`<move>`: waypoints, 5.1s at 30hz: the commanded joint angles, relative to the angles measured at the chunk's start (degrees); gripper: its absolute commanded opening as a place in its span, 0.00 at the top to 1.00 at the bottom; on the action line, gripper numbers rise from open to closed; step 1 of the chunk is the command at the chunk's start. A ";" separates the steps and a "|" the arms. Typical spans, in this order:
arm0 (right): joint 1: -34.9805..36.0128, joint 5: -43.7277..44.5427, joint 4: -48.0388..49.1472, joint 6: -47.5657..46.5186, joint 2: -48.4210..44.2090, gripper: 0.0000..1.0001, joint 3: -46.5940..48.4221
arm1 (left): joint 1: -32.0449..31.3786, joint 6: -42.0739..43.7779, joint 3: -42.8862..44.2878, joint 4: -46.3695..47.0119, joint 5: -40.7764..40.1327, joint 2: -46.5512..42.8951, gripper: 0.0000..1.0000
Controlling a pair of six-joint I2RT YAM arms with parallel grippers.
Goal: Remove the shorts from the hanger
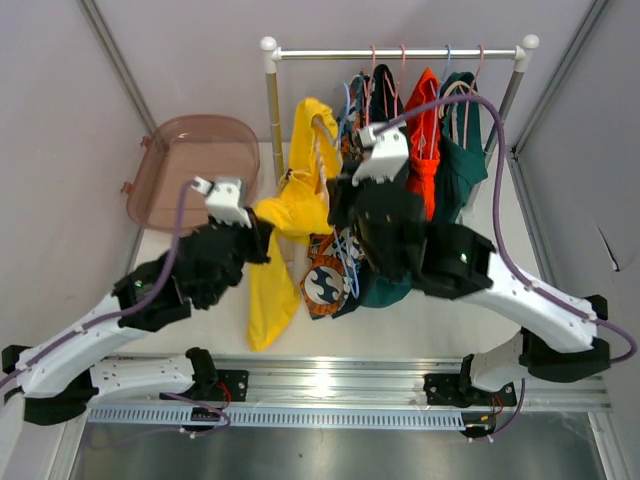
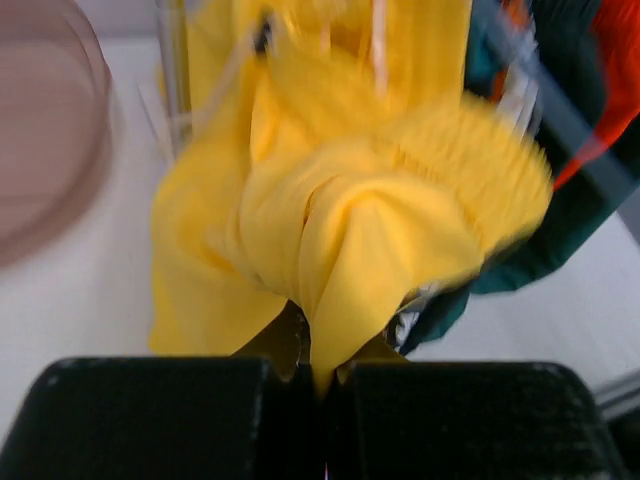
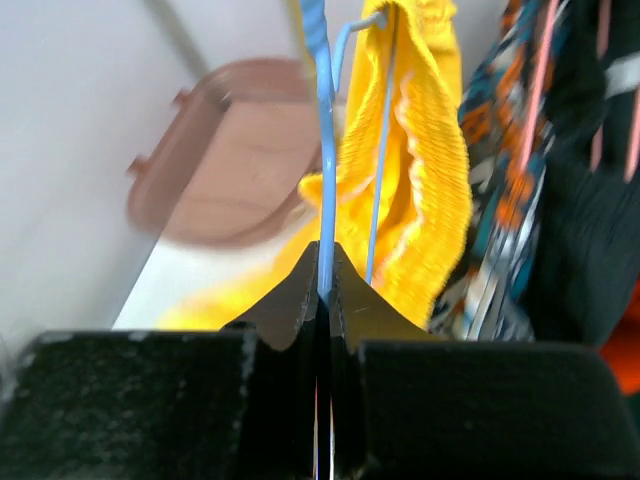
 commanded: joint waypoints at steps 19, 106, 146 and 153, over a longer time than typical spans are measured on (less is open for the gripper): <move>29.95 8.01 -20.28 30.69 -20.67 1.00 -7.19 | 48.63 13.72 36.69 -8.09 21.34 19.46 1.00; -23.57 -17.48 2.75 -1.21 31.19 0.89 25.95 | 49.53 4.05 11.23 16.34 37.81 14.91 0.01; -25.33 -16.42 0.46 -1.30 10.96 0.15 5.81 | 42.58 6.42 7.00 17.22 36.57 15.35 0.01; -25.77 -14.76 0.64 -2.00 13.86 0.16 7.05 | 42.58 7.03 6.21 17.22 36.13 14.47 0.01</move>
